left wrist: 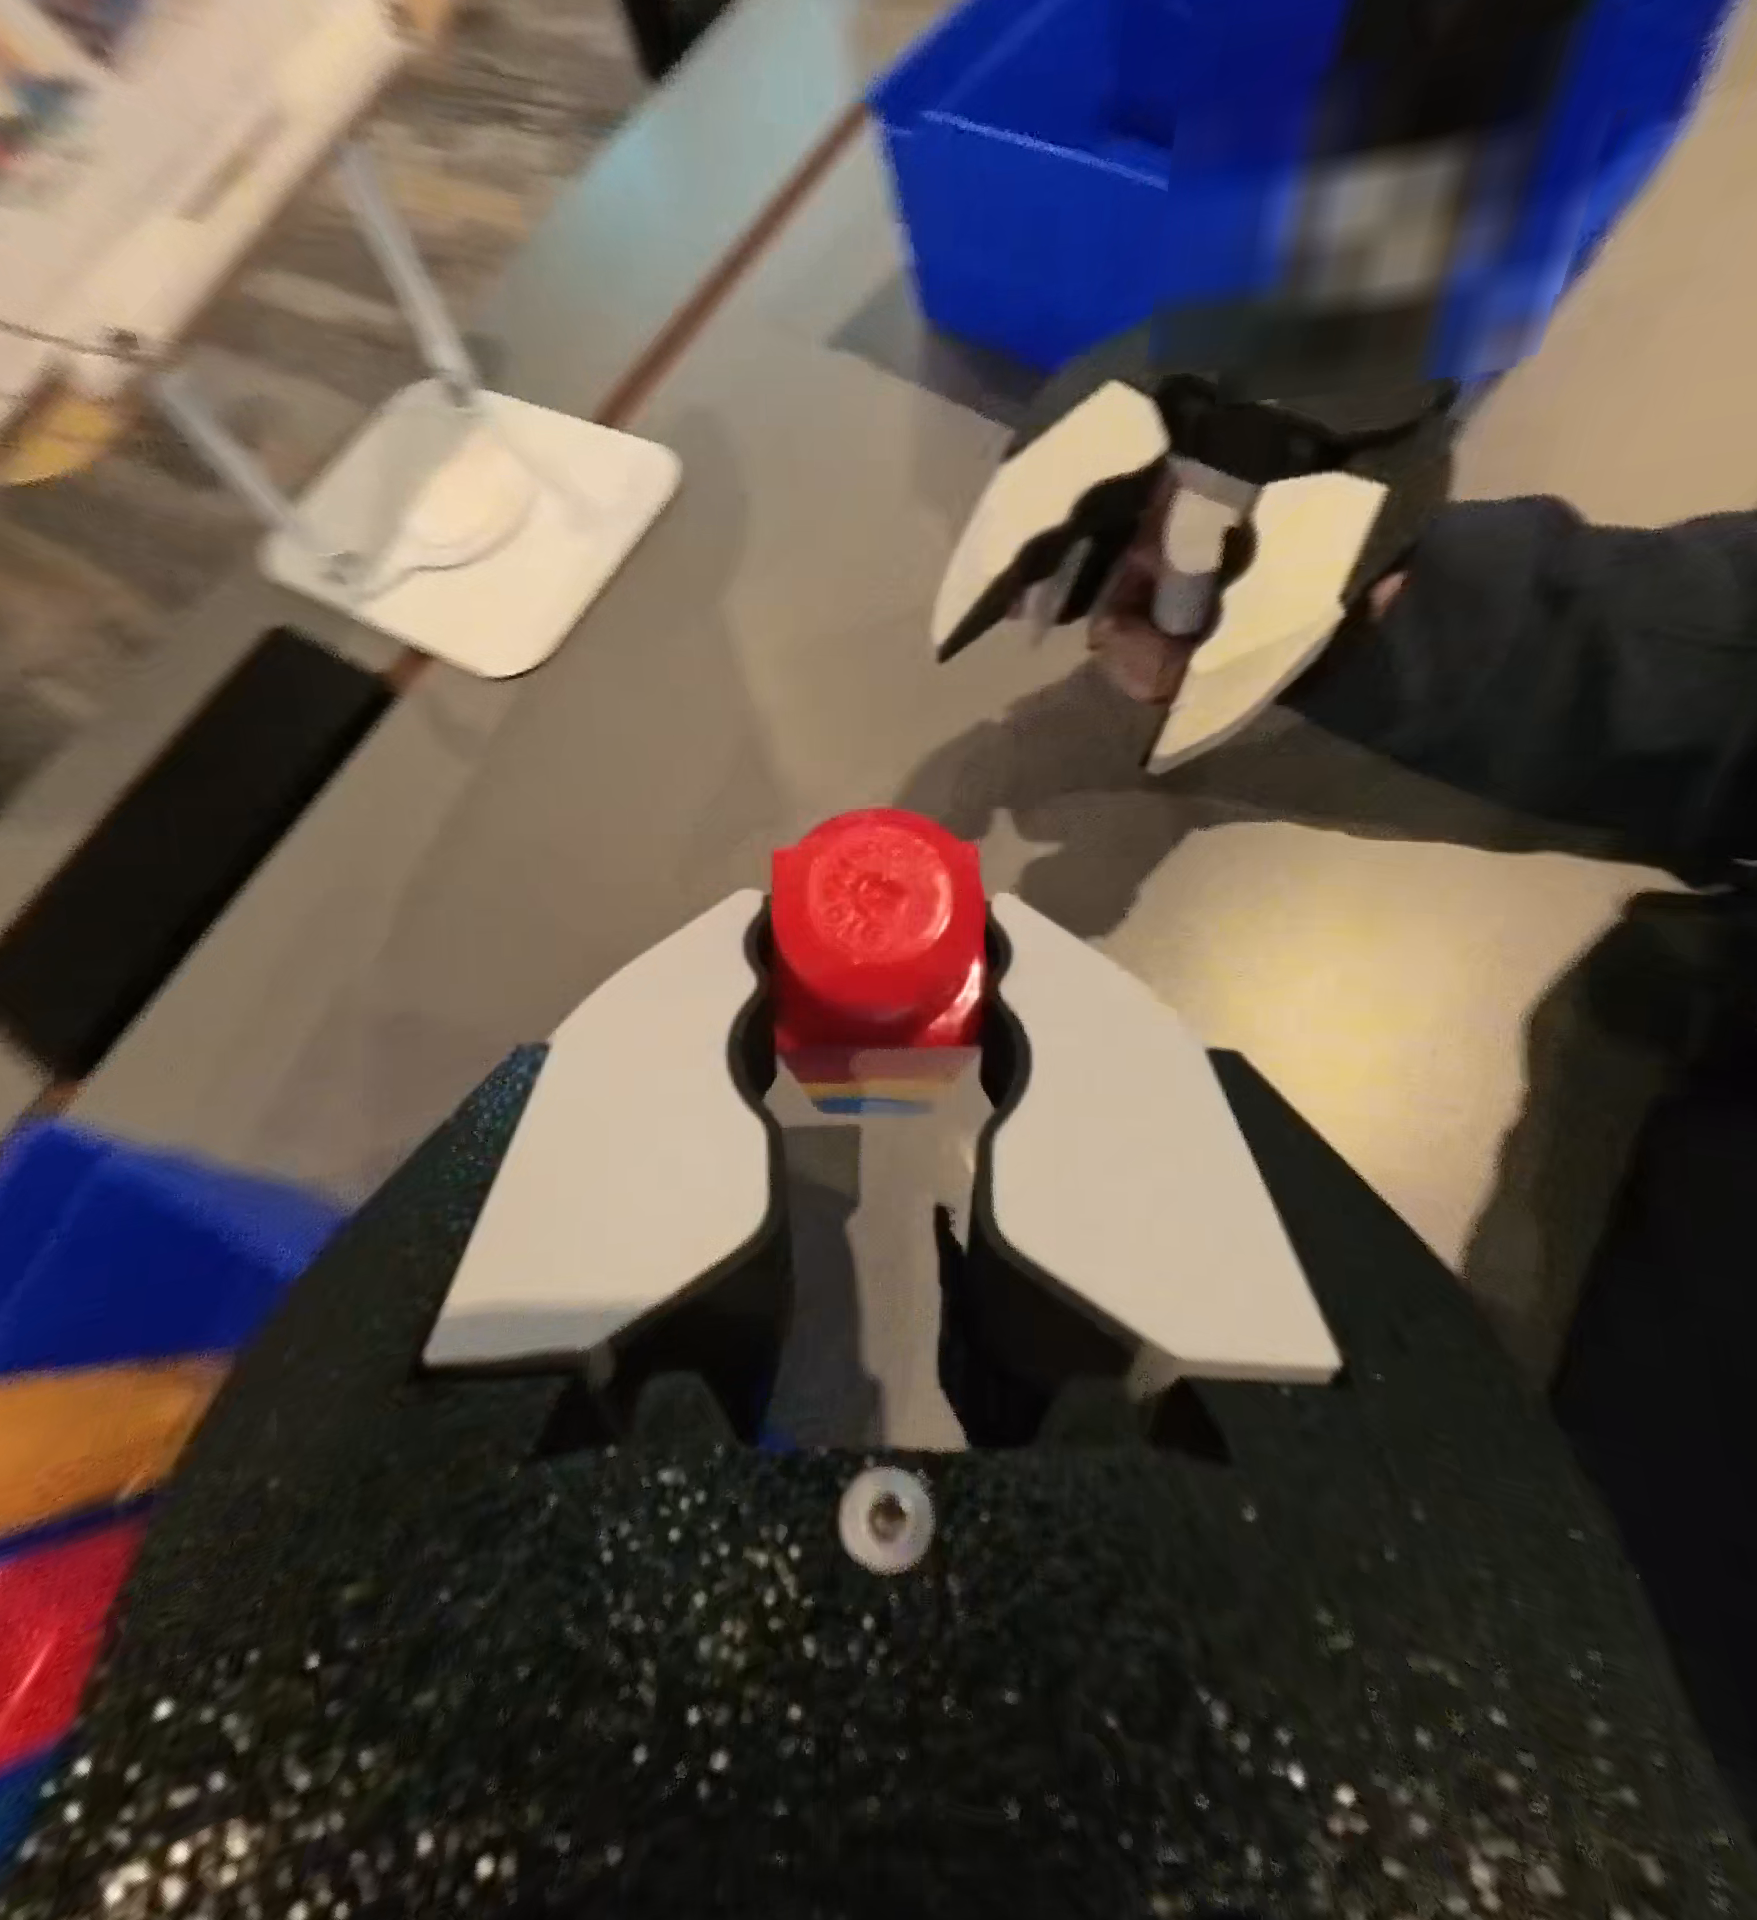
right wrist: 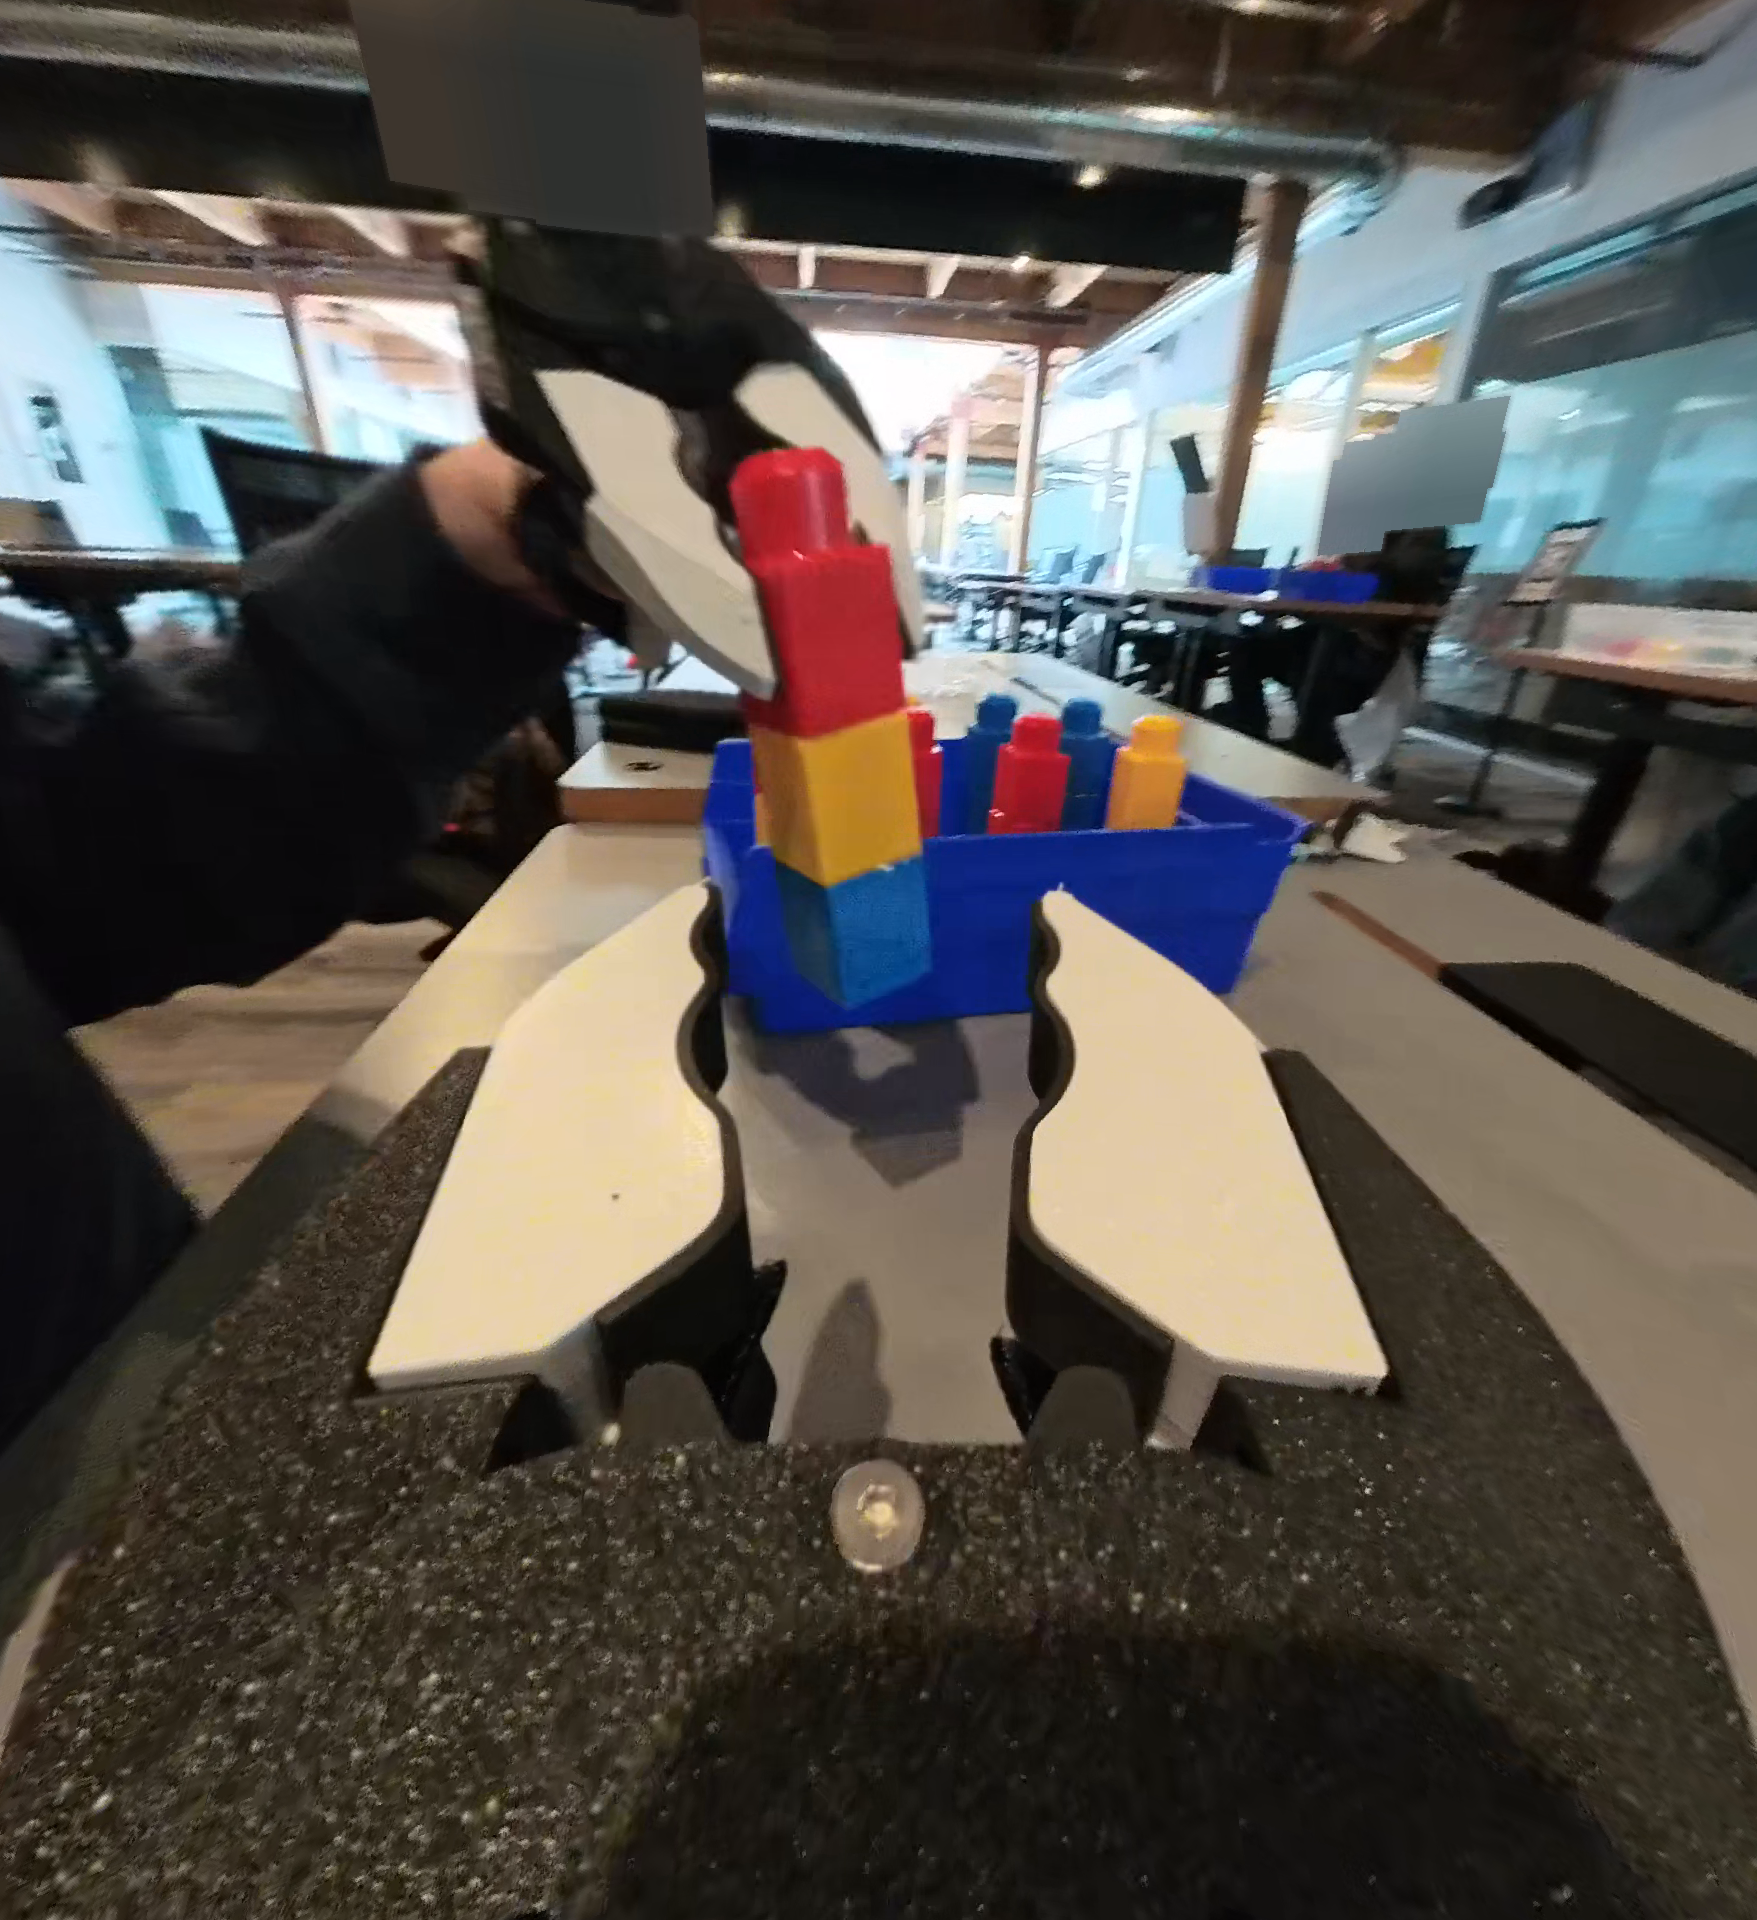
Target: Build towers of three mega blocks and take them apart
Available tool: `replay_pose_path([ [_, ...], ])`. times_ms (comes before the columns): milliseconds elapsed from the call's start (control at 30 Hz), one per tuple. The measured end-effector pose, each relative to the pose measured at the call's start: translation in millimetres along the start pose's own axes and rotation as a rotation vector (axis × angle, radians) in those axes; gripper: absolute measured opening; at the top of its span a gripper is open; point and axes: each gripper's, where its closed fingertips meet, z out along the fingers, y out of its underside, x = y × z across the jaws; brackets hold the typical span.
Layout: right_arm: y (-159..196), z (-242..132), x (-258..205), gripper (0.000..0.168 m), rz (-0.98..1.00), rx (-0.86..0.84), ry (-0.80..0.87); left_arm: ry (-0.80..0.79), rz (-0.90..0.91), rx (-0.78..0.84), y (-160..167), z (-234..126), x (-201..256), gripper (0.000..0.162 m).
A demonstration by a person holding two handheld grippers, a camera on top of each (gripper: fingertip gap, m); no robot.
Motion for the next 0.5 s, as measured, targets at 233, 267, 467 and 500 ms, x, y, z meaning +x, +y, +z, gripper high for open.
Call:
replay_pose_path([
  [233,30,7,-15,0.071,0.124,-0.182,-0.132,0.315,-0.035,0.035,-14,44,26,0.036],
  [267,34,9,-17,0.071,0.134,-0.198,-0.139,0.33,-0.039,0.03,-15,48,28,0.036],
  [467,49,18,-22,0.047,0.142,-0.255,-0.147,0.4,-0.036,0.015,-17,59,43,0.036],
  [500,49,17,-22,0.037,0.145,-0.244,-0.155,0.424,-0.036,0.027,-19,59,47,0.036],
])
